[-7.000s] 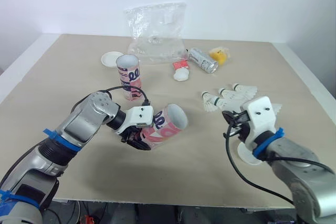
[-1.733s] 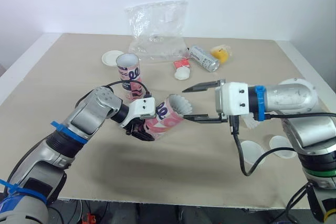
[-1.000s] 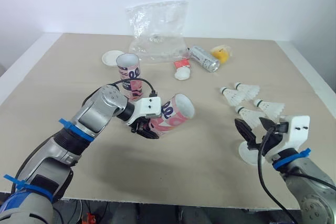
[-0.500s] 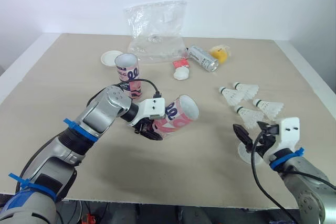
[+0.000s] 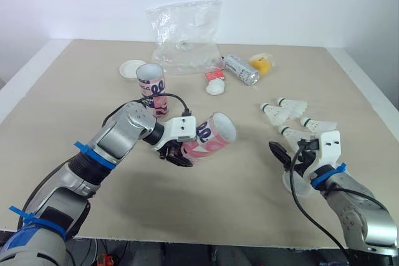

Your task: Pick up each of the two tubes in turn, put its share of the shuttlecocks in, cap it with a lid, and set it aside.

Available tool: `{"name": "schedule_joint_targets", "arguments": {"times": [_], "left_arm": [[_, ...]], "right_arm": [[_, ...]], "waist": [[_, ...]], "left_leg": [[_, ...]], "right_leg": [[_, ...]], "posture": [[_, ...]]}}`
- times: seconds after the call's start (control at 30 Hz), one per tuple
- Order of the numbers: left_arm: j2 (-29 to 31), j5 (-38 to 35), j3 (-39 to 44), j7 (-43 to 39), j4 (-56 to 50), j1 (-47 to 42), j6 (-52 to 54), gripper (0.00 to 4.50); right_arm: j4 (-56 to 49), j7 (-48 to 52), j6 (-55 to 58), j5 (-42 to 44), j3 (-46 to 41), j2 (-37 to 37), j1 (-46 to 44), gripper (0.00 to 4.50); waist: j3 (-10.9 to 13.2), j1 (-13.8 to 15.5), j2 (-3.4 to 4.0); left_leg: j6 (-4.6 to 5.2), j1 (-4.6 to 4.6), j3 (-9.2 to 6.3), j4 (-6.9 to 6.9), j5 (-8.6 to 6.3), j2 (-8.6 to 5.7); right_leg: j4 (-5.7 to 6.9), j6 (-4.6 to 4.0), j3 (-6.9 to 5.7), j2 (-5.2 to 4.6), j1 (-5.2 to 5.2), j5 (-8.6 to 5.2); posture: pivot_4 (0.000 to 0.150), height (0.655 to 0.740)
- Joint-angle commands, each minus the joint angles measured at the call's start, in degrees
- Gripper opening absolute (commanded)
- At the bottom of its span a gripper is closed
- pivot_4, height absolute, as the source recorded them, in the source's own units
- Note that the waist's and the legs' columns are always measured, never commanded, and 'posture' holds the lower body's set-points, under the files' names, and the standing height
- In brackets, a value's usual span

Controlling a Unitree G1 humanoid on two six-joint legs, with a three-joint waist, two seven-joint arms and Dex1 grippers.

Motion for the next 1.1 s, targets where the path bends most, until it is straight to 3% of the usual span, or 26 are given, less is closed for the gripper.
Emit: {"name": "schedule_joint_targets", "arguments": {"times": [0.03, 0.3, 0.37, 0.53, 0.67, 0.93, 1.1], "left_arm": [[0.42, -0.35, 0.96, 0.55, -1.73, -0.04, 0.61, 2.9], [0.49, -0.42, 0.96, 1.15, -1.59, 0.13, 0.66, 2.9], [0.58, -0.47, 0.97, 1.29, -1.7, 0.25, 0.69, 2.9], [0.72, -0.53, 0.96, 1.54, -1.43, 0.23, 0.52, 2.9], [0.63, -0.48, 0.96, 1.65, -1.13, 0.04, 0.41, 2.9], [0.76, -0.39, 0.98, 1.76, -1.0, 0.01, 0.26, 2.9], [0.74, -0.36, 1.03, 1.72, -0.5, -0.23, 0.01, 2.9]], "right_arm": [[1.43, 0.54, -1.08, -0.37, 0.33, -0.49, -2.73, 4.48], [3.59, -0.06, -0.75, -1.74, 0.57, -0.85, -4.68, 4.48], [3.79, -0.24, -0.74, -1.69, 0.43, -0.7, -4.78, 3.95], [4.98, -0.88, -1.19, -2.24, 0.34, -0.66, -5.56, 1.94], [5.6, -1.06, -1.16, -2.65, 0.57, -0.66, -5.99, 0.09], [4.91, -1.43, -1.27, -3.06, 0.75, -0.47, -5.75, 0.09], [-3.3, 1.5, 0.96, -2.57, 0.13, -5.63, -4.76, 0.09]], "waist": [[0.0, 0.02, 0.0], [0.0, 0.02, 0.01], [0.0, 0.02, 0.01], [0.0, 0.02, 0.01], [0.0, 0.02, 0.01], [0.0, 0.02, 0.01], [0.14, 0.03, 0.25]], "left_leg": [[0.0, 0.0, -0.01, 0.0, 0.0, 0.0], [0.0, -0.01, -0.04, -0.01, 0.0, -0.03], [0.0, 0.0, -0.04, -0.01, 0.0, -0.03], [0.0, -0.01, -0.05, 0.0, 0.0, -0.04], [0.0, 0.0, -0.05, 0.0, 0.0, -0.04], [0.0, 0.0, -0.05, 0.0, 0.0, -0.04], [0.0, -0.01, -0.05, 0.0, 0.0, -0.04]], "right_leg": [[0.0, 0.0, -0.01, 0.0, 0.0, 0.0], [0.01, 0.01, -0.01, 0.0, 0.01, -0.02], [0.02, 0.02, -0.01, 0.0, 0.01, -0.01], [0.02, 0.02, -0.01, 0.0, 0.02, -0.01], [0.02, 0.02, -0.01, 0.01, 0.02, -0.01], [0.03, 0.02, -0.01, 0.01, 0.02, -0.01], [0.03, 0.02, -0.01, 0.01, 0.02, -0.01]], "posture": [[0.15, 0.74], [0.15, 0.74], [0.15, 0.74], [0.15, 0.74], [0.15, 0.74], [0.15, 0.74], [0.15, 0.74]]}}
